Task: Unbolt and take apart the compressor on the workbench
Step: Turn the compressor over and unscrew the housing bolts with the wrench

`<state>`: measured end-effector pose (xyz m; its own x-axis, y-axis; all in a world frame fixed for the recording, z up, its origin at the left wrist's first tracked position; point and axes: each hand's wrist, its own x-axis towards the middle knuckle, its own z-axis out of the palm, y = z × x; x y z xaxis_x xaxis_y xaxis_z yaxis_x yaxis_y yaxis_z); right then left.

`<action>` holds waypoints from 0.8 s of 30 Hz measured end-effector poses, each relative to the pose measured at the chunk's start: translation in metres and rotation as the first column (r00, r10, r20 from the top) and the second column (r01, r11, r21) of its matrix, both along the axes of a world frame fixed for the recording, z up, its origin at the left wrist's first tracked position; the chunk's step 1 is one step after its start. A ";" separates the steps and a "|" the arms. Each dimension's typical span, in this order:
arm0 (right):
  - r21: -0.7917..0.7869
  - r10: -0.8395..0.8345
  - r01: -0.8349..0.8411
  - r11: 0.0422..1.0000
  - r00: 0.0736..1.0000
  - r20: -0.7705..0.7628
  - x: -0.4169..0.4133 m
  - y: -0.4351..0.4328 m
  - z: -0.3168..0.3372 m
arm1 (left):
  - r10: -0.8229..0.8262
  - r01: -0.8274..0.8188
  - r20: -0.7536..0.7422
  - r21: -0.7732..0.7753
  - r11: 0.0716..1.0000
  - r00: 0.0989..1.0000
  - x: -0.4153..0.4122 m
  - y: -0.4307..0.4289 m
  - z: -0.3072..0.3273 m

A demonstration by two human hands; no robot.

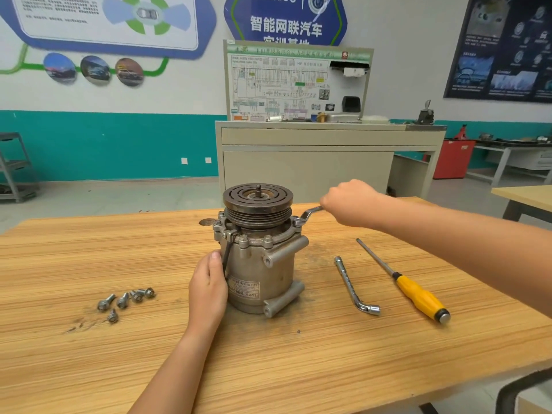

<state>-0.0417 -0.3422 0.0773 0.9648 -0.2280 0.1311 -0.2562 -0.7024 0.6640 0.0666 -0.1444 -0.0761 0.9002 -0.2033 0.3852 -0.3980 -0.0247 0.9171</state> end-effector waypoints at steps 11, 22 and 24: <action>0.378 0.003 -0.411 0.830 0.681 0.733 0.033 -0.015 -0.013 | 0.019 -0.019 0.005 0.008 1.000 1.000 0.003 0.001 -0.001; 0.313 -0.068 -0.029 0.949 0.953 0.294 -0.061 0.033 -0.017 | 0.011 -0.011 -0.004 0.023 1.000 1.000 0.003 0.001 0.000; 0.268 -0.042 -0.031 0.963 0.964 0.263 -0.063 0.043 -0.019 | 0.007 -0.007 -0.008 0.026 1.000 1.000 0.003 0.002 0.000</action>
